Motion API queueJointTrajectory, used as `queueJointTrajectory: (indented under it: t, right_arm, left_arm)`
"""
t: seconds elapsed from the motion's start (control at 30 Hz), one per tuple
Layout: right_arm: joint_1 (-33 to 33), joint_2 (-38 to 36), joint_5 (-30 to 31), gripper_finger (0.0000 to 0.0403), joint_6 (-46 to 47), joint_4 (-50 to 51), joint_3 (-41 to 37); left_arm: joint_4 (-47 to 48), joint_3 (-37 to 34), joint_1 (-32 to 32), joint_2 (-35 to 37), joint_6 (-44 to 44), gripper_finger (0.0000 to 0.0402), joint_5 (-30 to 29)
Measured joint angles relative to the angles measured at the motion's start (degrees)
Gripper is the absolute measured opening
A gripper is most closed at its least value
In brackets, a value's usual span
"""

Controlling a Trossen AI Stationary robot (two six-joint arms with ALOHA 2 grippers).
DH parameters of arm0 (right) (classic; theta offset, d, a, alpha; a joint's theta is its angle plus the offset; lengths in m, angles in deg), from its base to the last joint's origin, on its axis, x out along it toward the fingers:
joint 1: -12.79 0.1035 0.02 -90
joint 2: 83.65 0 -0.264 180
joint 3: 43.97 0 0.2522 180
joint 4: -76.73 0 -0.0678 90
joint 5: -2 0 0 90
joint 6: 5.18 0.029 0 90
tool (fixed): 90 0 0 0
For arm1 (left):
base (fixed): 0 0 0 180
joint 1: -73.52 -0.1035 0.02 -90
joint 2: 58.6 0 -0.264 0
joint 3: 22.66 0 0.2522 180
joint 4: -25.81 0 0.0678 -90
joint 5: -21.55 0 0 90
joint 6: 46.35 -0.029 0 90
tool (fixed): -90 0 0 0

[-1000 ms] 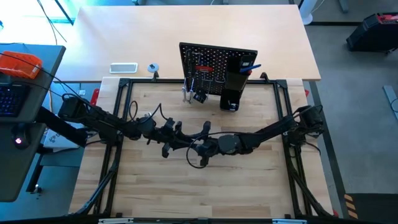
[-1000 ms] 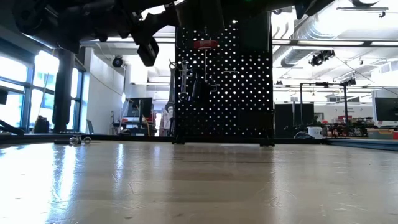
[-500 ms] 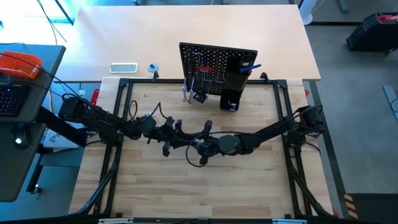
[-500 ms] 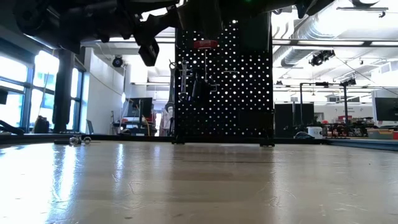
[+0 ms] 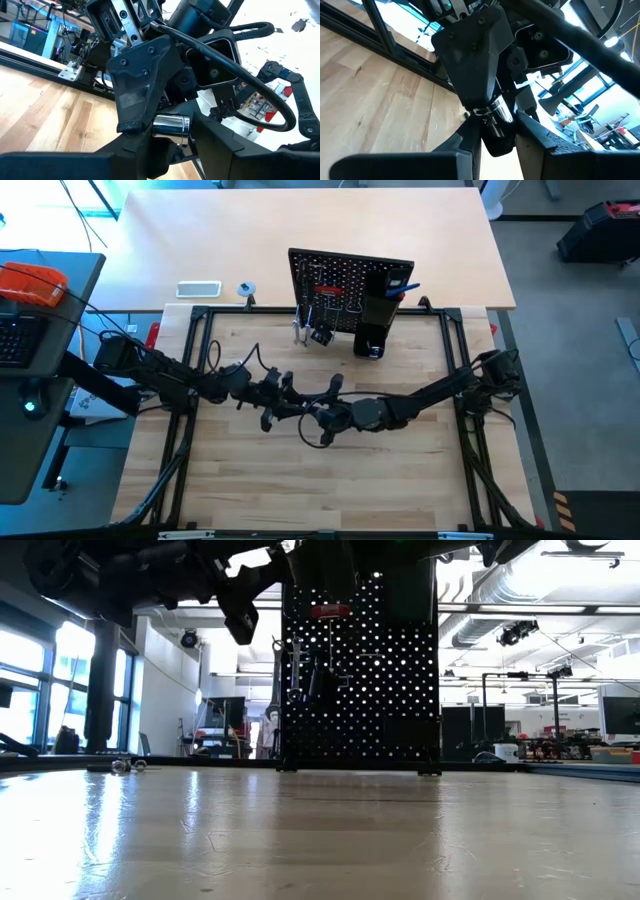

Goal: Hang tools onto peg board
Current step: Put the socket into the bottom black bin on the peg board

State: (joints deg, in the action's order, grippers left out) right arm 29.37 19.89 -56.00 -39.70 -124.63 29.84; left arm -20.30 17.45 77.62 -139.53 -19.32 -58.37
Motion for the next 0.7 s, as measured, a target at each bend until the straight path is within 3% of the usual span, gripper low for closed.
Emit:
queueJointTrajectory:
  t: [0.53,0.7]
  right_arm:
    - [1.12,-2.60,5.04,0.0066,-1.51,2.04,-0.11]
    - [1.31,-2.72,8.12,0.0041,-1.09,2.91,-0.11]
  left_arm:
    - [-0.49,0.15,-1.51,0.20,0.35,0.0151,1.28]
    - [-0.40,0.05,-2.54,0.20,0.34,0.0175,1.38]
